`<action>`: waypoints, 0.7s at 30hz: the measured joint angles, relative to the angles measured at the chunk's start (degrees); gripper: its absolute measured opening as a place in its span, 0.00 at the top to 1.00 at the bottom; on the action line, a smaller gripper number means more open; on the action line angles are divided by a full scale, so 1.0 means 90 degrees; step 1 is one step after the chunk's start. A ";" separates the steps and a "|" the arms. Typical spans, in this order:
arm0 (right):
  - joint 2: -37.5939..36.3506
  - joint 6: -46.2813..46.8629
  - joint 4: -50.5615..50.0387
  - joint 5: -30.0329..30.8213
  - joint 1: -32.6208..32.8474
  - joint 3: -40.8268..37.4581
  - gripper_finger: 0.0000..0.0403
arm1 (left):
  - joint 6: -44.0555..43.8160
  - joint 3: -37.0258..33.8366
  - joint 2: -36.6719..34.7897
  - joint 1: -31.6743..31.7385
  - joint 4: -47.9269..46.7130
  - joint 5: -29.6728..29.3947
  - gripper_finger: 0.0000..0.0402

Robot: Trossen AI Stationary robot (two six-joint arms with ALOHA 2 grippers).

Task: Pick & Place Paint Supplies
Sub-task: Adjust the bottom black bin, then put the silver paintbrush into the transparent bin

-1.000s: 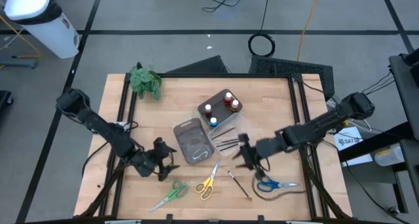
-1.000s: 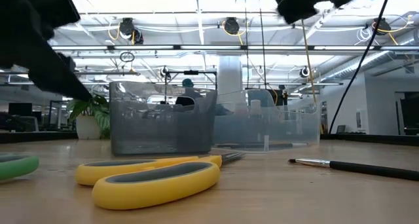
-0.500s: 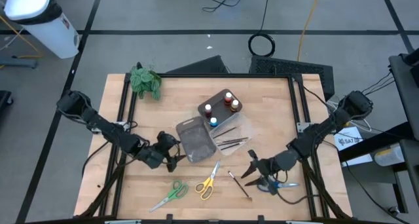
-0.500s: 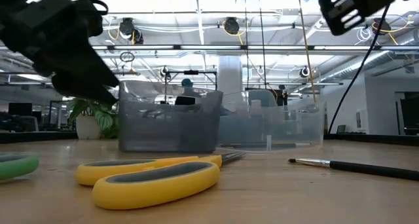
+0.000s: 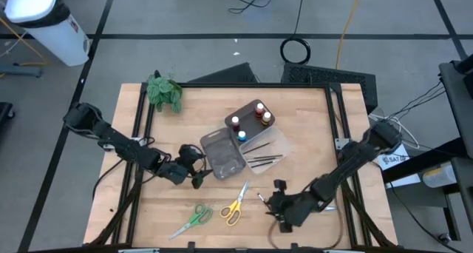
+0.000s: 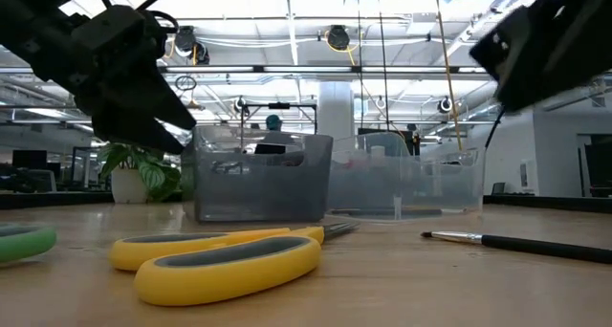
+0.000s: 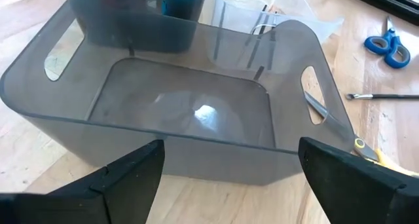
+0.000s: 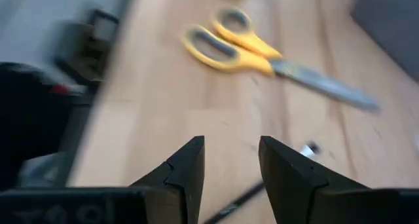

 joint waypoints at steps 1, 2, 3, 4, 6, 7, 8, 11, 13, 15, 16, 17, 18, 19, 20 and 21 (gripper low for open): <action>0.0209 0.0247 -0.0283 0.0134 -0.0040 0.0197 0.67 | -0.0027 0.0000 0.0000 0.0001 0.0006 0.0000 0.09; 0.0434 0.0462 -0.0534 0.0199 -0.0079 0.0385 0.67 | -0.0036 0.0000 0.0000 -0.0002 0.0006 0.0000 0.09; 0.0636 0.0643 -0.0761 0.0192 -0.0133 0.0558 0.67 | -0.0053 0.0000 0.0000 -0.0002 0.0008 0.0000 0.09; 0.0831 0.0765 -0.0957 0.0194 -0.0170 0.0702 0.67 | -0.0056 0.0001 0.0000 -0.0002 0.0013 0.0000 0.09; 0.1158 0.0909 -0.1272 0.0196 -0.0252 0.0884 0.67 | -0.0059 0.0000 0.0000 -0.0002 0.0055 0.0003 0.09; 0.1308 0.0977 -0.1336 0.0198 -0.0301 0.0945 0.67 | -0.0061 0.0000 0.0000 -0.0002 0.0102 0.0007 0.09; 0.1437 0.1049 -0.1346 0.0194 -0.0344 0.0989 0.67 | -0.0060 0.0000 0.0000 -0.0006 0.0155 0.0010 0.09; 0.1607 0.1289 -0.1315 0.0204 -0.0431 0.1017 0.69 | -0.0062 0.0001 0.0000 -0.0007 0.0308 0.0070 0.09; 0.1666 0.1384 -0.1363 0.0241 -0.0458 0.1029 0.70 | -0.0063 0.0000 0.0000 -0.0007 0.0364 0.0181 0.09; 0.1694 0.1388 -0.1430 0.0247 -0.0458 0.1032 0.72 | -0.0063 0.0002 0.0000 -0.0007 0.0397 0.0241 0.09; 0.1701 0.1303 -0.1455 0.0252 -0.0458 0.1032 0.73 | -0.0063 0.0002 0.0000 -0.0007 0.0397 0.0254 0.09; 0.1701 0.1206 -0.1481 0.0252 -0.0458 0.1032 0.74 | -0.0063 0.0002 0.0000 -0.0007 0.0394 0.0292 0.09; 0.1703 0.1113 -0.1492 0.0250 -0.0458 0.1032 0.75 | -0.0063 0.0002 0.0000 -0.0007 0.0394 0.0320 0.09; 0.1705 0.1052 -0.1492 0.0245 -0.0453 0.1032 0.76 | -0.0063 0.0002 0.0000 -0.0007 0.0394 0.0340 0.09; 0.1710 0.1002 -0.1492 0.0236 -0.0449 0.1032 0.78 | -0.0063 0.0002 0.0000 -0.0007 0.0394 0.0340 0.09; 0.1710 0.0947 -0.1492 0.0205 -0.0448 0.1032 0.80 | -0.0061 0.0002 0.0000 -0.0007 0.0394 0.0340 0.09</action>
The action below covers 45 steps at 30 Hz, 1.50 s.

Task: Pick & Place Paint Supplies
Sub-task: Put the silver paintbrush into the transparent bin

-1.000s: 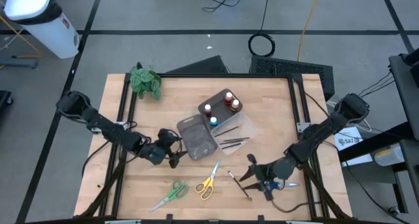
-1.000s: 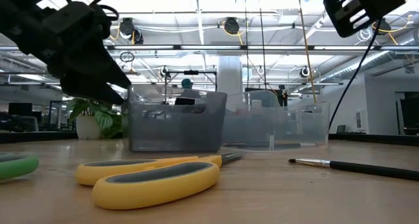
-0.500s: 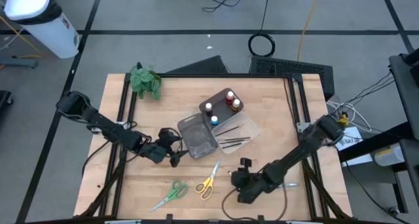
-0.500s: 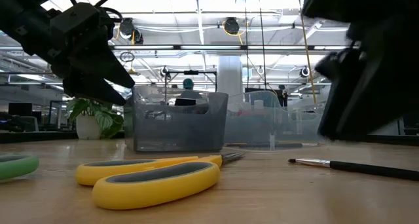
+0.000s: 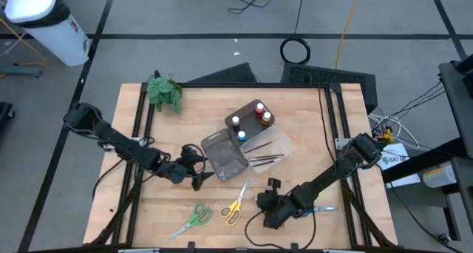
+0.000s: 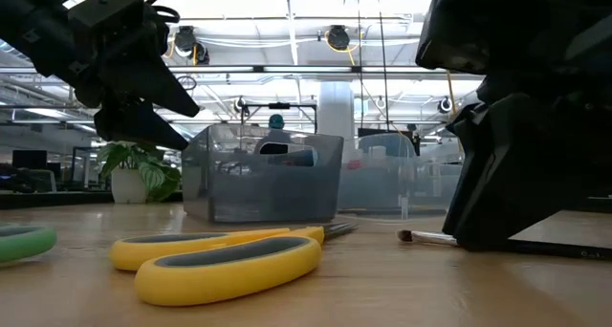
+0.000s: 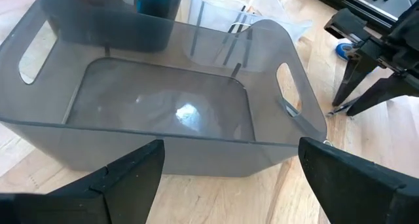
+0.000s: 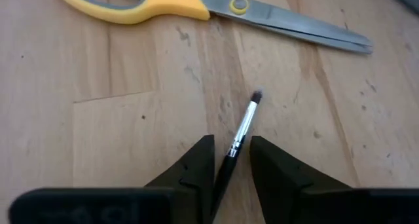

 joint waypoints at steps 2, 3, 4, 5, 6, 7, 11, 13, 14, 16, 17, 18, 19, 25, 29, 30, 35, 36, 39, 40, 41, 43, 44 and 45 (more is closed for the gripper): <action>0.0002 -0.0059 -0.0010 -0.0114 -0.0007 -0.0006 0.84 | -0.0001 0.0000 0.0000 0.0000 0.0000 0.0002 0.09; 0.0005 -0.0069 -0.0026 -0.0164 -0.0010 -0.0025 0.87 | -0.0002 0.0000 0.0000 0.0000 0.0000 0.0001 0.09; 0.0007 -0.0069 -0.0032 -0.0199 -0.0010 -0.0051 0.90 | -0.0002 0.0000 0.0000 0.0000 0.0000 0.0000 0.09; 0.0007 -0.0071 -0.0036 -0.0200 -0.0010 -0.0085 0.94 | -0.0002 0.0000 0.0000 0.0000 0.0000 0.0002 0.09; 0.0007 -0.0073 -0.0041 -0.0196 -0.0010 -0.0114 0.96 | -0.0001 0.0000 0.0000 0.0000 0.0000 0.0002 0.09; 0.0009 -0.0076 -0.0044 -0.0195 -0.0010 -0.0145 0.98 | 0.0002 0.0000 0.0000 0.0000 0.0000 0.0002 0.09; 0.0015 -0.0018 -0.0054 -0.0203 -0.0007 -0.0226 0.97 | 0.0027 0.0000 0.0000 0.0000 0.0000 0.0002 0.09; 0.0014 -0.0066 -0.0027 -0.0209 -0.0005 -0.0230 0.98 | 0.0028 0.0000 0.0000 0.0000 0.0000 0.0005 0.09; -0.0011 -0.0141 0.0060 -0.0215 -0.0003 -0.0231 0.98 | 0.0031 0.0000 0.0000 0.0000 0.0000 0.0005 0.09; -0.0173 -0.0413 0.0289 -0.0213 0.0030 -0.0234 0.99 | 0.0032 0.0000 0.0000 0.0000 0.0002 0.0005 0.09; -0.0281 -0.0583 0.0325 -0.0236 0.0034 -0.0258 0.99 | 0.0035 0.0000 0.0000 0.0000 0.0005 0.0006 0.09; -0.0384 -0.0751 0.0340 -0.0252 0.0054 -0.0271 0.99 | 0.0035 0.0000 0.0000 0.0000 0.0007 0.0006 0.09; -0.0508 -0.0887 0.0367 -0.0227 0.0076 -0.0296 0.99 | 0.0037 0.0000 0.0000 0.0000 0.0007 0.0005 0.09; -0.1533 -0.1535 0.0591 0.0281 0.0201 -0.0246 1.00 | 0.0052 0.0000 0.0000 0.0000 0.0022 0.0023 0.09; -0.2137 -0.2096 0.0508 0.0427 0.0209 -0.0265 1.00 | 0.0053 0.0000 0.0000 0.0000 0.0044 0.0062 0.09; -0.2308 -0.2262 0.0491 0.0486 0.0198 -0.0260 1.00 | 0.0059 0.0000 0.0000 0.0000 0.0061 0.0063 0.09; -0.2958 -0.3376 0.0230 0.0467 -0.0251 -0.0253 1.00 | 0.0100 0.0000 0.0002 -0.0002 0.0100 0.0061 0.09; -0.3079 -0.3587 0.0161 0.0468 -0.0399 -0.0250 1.00 | 0.0100 0.0000 0.0002 -0.0002 0.0100 0.0063 0.09; -0.3338 -0.4040 -0.0283 0.0465 -0.0933 -0.0245 1.00 | 0.0100 0.0000 0.0002 -0.0002 0.0104 0.0063 0.09; -0.3367 -0.4132 -0.0435 0.0456 -0.1142 -0.0247 1.00 | 0.0098 0.0000 0.0002 -0.0002 0.0104 0.0063 0.09; -0.3394 -0.4231 -0.0516 0.0446 -0.1357 -0.0279 1.00 | 0.0098 0.0000 0.0002 -0.0002 0.0104 0.0070 0.09; -0.3420 -0.4456 -0.0559 0.0240 -0.1811 -0.0406 1.00 | 0.0098 0.0000 0.0002 -0.0002 0.0104 0.0107 0.09; -0.3421 -0.4561 -0.0562 0.0029 -0.2028 -0.0481 1.00 | 0.0098 0.0000 0.0002 -0.0002 0.0104 0.0123 0.09; -0.3419 -0.4629 -0.0550 -0.0162 -0.2226 -0.0575 1.00 | 0.0098 0.0000 0.0002 -0.0001 0.0104 0.0142 0.09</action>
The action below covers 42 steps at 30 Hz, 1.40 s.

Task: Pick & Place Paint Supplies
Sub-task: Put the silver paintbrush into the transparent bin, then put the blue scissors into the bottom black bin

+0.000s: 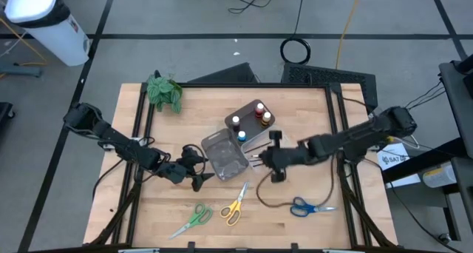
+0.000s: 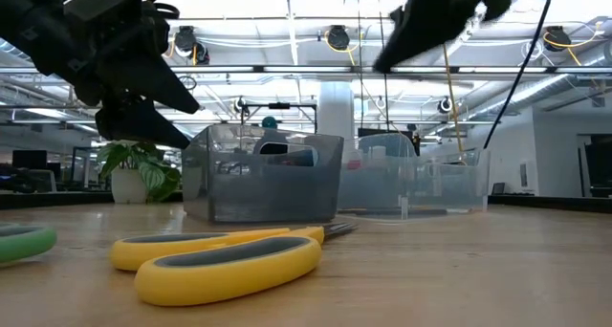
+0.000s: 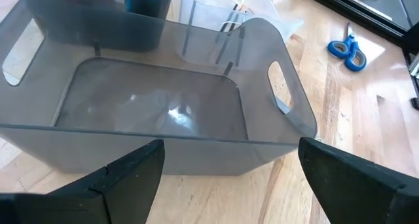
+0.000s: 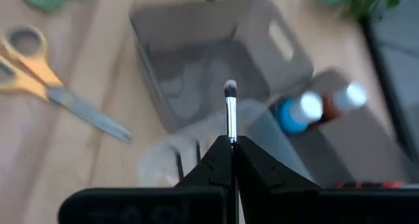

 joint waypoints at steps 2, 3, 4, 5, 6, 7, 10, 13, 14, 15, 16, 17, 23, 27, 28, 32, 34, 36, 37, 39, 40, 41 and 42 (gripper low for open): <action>0.0004 -0.0101 0.0091 -0.0281 -0.0346 -0.0248 1.00 | 0.0000 0.0000 0.0000 -0.0001 0.0002 0.0028 0.09; 0.0004 -0.0165 0.0211 -0.0330 -0.0494 -0.0391 1.00 | 0.0002 0.0000 0.0000 0.0000 0.0001 0.0027 0.09; 0.0004 -0.0250 0.0374 -0.0387 -0.0642 -0.0548 1.00 | 0.0006 0.0000 0.0000 -0.0001 0.0002 0.0026 0.09; 0.0004 -0.0319 0.0562 -0.0395 -0.0760 -0.0723 1.00 | 0.0022 0.0000 0.0000 -0.0001 0.0004 0.0028 0.09; 0.0004 -0.0376 0.0741 -0.0395 -0.0862 -0.0905 0.99 | 0.0024 0.0000 0.0000 -0.0001 0.0002 0.0028 0.09; 0.0004 -0.0430 0.0927 -0.0388 -0.0932 -0.1079 0.97 | 0.0024 0.0000 0.0000 -0.0001 0.0003 0.0028 0.09; 0.0004 -0.0500 0.1563 -0.0394 -0.1044 -0.1484 0.89 | 0.0024 0.0000 0.0000 0.0000 0.0004 0.0028 0.09; 0.0002 -0.0496 0.1782 -0.0391 -0.1048 -0.1678 0.80 | 0.0022 0.0000 0.0000 -0.0001 0.0002 0.0028 0.09; -0.0019 -0.0496 0.1733 -0.0393 -0.1038 -0.1679 0.77 | 0.0022 0.0000 0.0000 0.0001 0.0002 0.0028 0.09; -0.0086 -0.0495 0.1723 -0.0394 -0.0985 -0.1679 0.75 | 0.0022 0.0000 0.0000 0.0001 0.0002 0.0028 0.09; -0.0174 -0.0483 0.1735 -0.0386 -0.0902 -0.1679 0.73 | 0.0024 0.0000 0.0000 -0.0001 0.0002 0.0029 0.09; -0.0282 -0.0455 0.1776 -0.0385 -0.0791 -0.1678 0.71 | 0.0022 0.0000 0.0000 0.0001 0.0001 0.0028 0.09; -0.1238 -0.0061 0.1731 -0.0433 0.0400 -0.1674 0.66 | 0.0022 0.0000 0.0000 -0.0001 -0.0010 0.0033 0.09; -0.1711 0.0911 0.1622 -0.0881 0.1474 -0.1669 0.67 | 0.0022 0.0000 0.0000 0.0001 0.0005 0.0036 0.09; -0.1757 0.1284 0.1539 -0.0872 0.1757 -0.1667 0.68 | 0.0022 0.0000 0.0000 0.0001 0.0006 0.0036 0.09; -0.1613 0.2760 0.1012 -0.0548 0.2898 -0.1667 0.75 | 0.0021 0.0000 0.0000 0.0001 0.0007 0.0036 0.09; -0.1389 0.3381 0.0627 -0.0316 0.3441 -0.1667 0.80 | -0.0004 0.0000 0.0000 0.0001 0.0006 0.0036 0.09; -0.1106 0.4011 0.0260 -0.0240 0.3866 -0.1667 0.86 | -0.0024 0.0000 0.0000 0.0001 0.0007 0.0036 0.09; -0.0975 0.4325 0.0072 -0.0264 0.4047 -0.1667 0.90 | -0.0024 0.0000 0.0000 0.0001 0.0010 0.0038 0.09; -0.0735 0.4967 -0.0255 -0.0515 0.4319 -0.1667 0.97 | -0.0024 0.0000 0.0000 0.0001 0.0009 0.0038 0.09; -0.0623 0.5284 -0.0377 -0.0707 0.4430 -0.1667 0.98 | -0.0024 0.0000 0.0000 0.0001 0.0011 0.0038 0.09; -0.0525 0.5606 -0.0517 -0.0866 0.4526 -0.1667 0.99 | -0.0024 0.0000 0.0000 0.0001 0.0010 0.0038 0.09; -0.0432 0.5973 -0.0662 -0.0993 0.4621 -0.1667 0.98 | -0.0024 0.0000 0.0000 0.0001 0.0010 0.0038 0.09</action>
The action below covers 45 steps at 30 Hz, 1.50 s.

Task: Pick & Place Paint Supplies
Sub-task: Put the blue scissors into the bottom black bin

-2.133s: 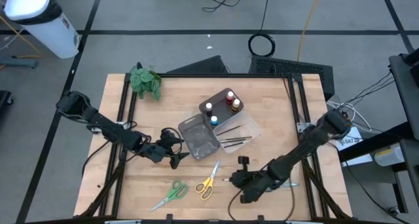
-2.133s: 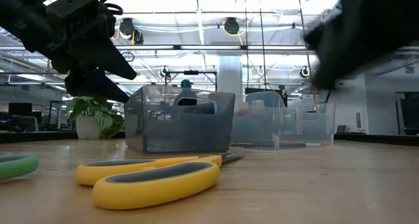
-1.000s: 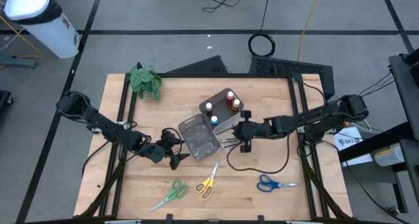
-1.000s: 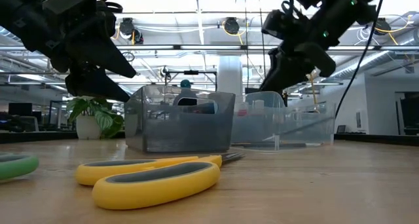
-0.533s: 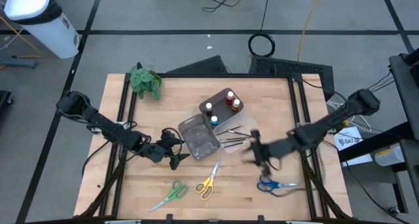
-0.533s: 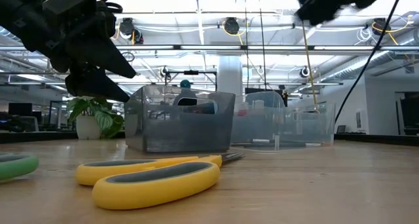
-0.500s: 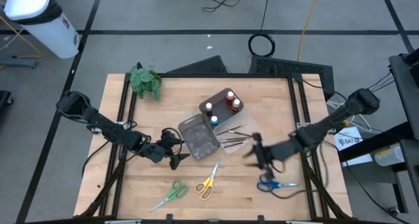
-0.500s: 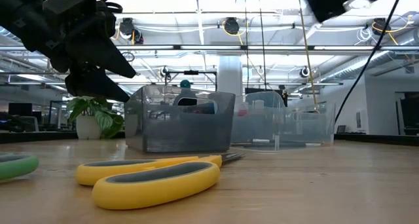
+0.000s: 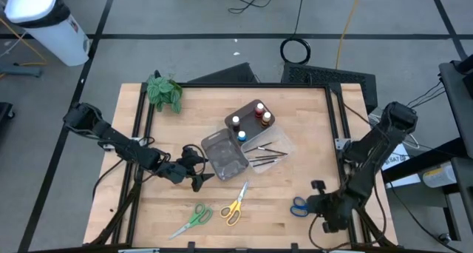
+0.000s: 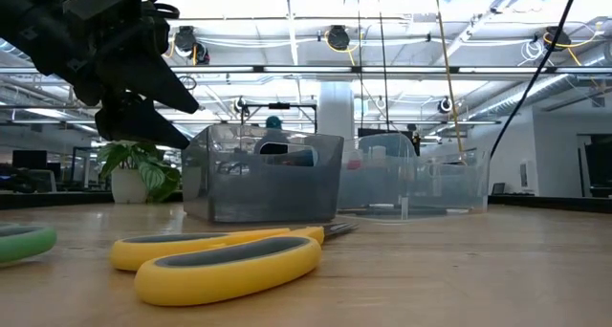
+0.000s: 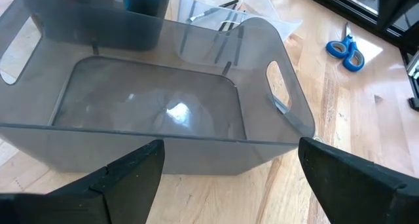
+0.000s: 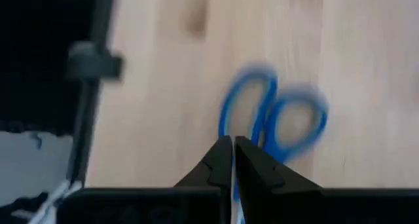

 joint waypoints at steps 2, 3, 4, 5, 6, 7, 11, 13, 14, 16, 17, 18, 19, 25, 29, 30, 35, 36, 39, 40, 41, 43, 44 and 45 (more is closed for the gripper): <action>0.0170 0.0611 -0.0311 -0.0236 0.0146 0.0000 0.98 | -0.0002 0.0000 0.0000 0.0000 0.0000 0.0000 0.09; 0.0250 0.0891 -0.0440 -0.0408 0.0206 0.0000 0.99 | -0.0002 0.0000 0.0000 0.0000 0.0000 0.0000 0.09; 0.0331 0.1145 -0.0554 -0.0589 0.0258 0.0000 0.99 | -0.0001 0.0000 0.0000 0.0000 0.0000 0.0000 0.09; 0.0406 0.1359 -0.0632 -0.0745 0.0306 0.0000 1.00 | -0.0001 0.0000 0.0000 0.0000 0.0000 0.0000 0.09; 0.0485 0.1532 -0.0665 -0.0874 0.0346 0.0000 1.00 | -0.0002 0.0000 0.0000 0.0000 0.0000 0.0000 0.09; 0.0568 0.1643 -0.0657 -0.0942 0.0377 0.0000 0.99 | -0.0002 0.0000 0.0000 0.0000 0.0000 0.0000 0.09; 0.0877 0.1618 -0.0498 -0.1057 0.0388 0.0000 1.00 | -0.0002 0.0000 0.0000 0.0000 0.0000 0.0000 0.09; 0.1014 0.1484 -0.0427 -0.1043 0.0314 0.0000 1.00 | -0.0002 0.0000 0.0000 0.0000 0.0000 0.0000 0.09; 0.1079 0.1413 -0.0416 -0.1038 0.0257 0.0000 1.00 | -0.0002 0.0000 0.0000 0.0000 0.0000 0.0000 0.09; 0.1176 0.1169 -0.0367 -0.0972 0.0117 0.0007 1.00 | -0.0002 0.0001 0.0000 0.0000 0.0000 0.0000 0.09; 0.1187 0.1020 -0.0336 -0.0866 0.0050 0.0007 1.00 | -0.0002 0.0000 0.0000 0.0000 0.0000 0.0000 0.09; 0.1198 0.0839 -0.0305 -0.0719 -0.0020 0.0007 1.00 | -0.0002 0.0000 0.0000 0.0000 0.0000 0.0000 0.09; 0.1206 0.0643 -0.0254 -0.0587 -0.0112 0.0005 1.00 | -0.0002 0.0000 0.0000 0.0000 0.0000 0.0000 0.09; 0.1206 -0.0856 0.0483 0.0074 -0.0724 0.0005 1.00 | -0.0004 0.0000 0.0000 0.0000 0.0000 0.0000 0.09; 0.1206 -0.1747 0.1084 0.0150 -0.1102 0.0005 1.00 | -0.0005 0.0000 0.0000 0.0000 0.0000 0.0000 0.09; 0.1195 -0.1896 0.1097 0.0137 -0.1152 0.0021 1.00 | -0.0024 0.0000 0.0000 0.0000 0.0007 -0.0004 0.09; 0.0745 -0.1527 -0.0003 0.0123 -0.1165 0.0061 1.00 | -0.0190 0.0002 0.0005 0.0078 0.0746 -0.0165 0.09; 0.0661 -0.1270 -0.0295 0.0124 -0.1133 0.0061 1.00 | -0.0188 0.0002 0.0005 0.0100 0.0893 -0.0159 0.09; 0.0534 -0.0751 -0.0814 0.0120 -0.0971 0.0061 1.00 | -0.0182 0.0002 0.0005 0.0123 0.1304 -0.0138 0.09; 0.0531 -0.0670 -0.0860 0.0104 -0.0916 0.0061 1.00 | -0.0182 0.0002 0.0002 0.0124 0.1438 -0.0145 0.09; 0.0531 -0.0610 -0.0881 0.0052 -0.0861 0.0061 1.00 | -0.0181 0.0002 0.0002 0.0124 0.1563 -0.0160 0.09; 0.0531 -0.0522 -0.0867 -0.0043 -0.0776 0.0061 1.00 | -0.0180 0.0005 0.0002 0.0124 0.1774 -0.0163 0.09; 0.0531 -0.0479 -0.0855 -0.0023 -0.0724 0.0061 1.00 | -0.0180 0.0005 0.0002 0.0124 0.1843 -0.0163 0.09; 0.0531 -0.0429 -0.0856 0.0016 -0.0675 0.0061 1.00 | -0.0173 0.0005 0.0002 0.0124 0.1889 -0.0161 0.09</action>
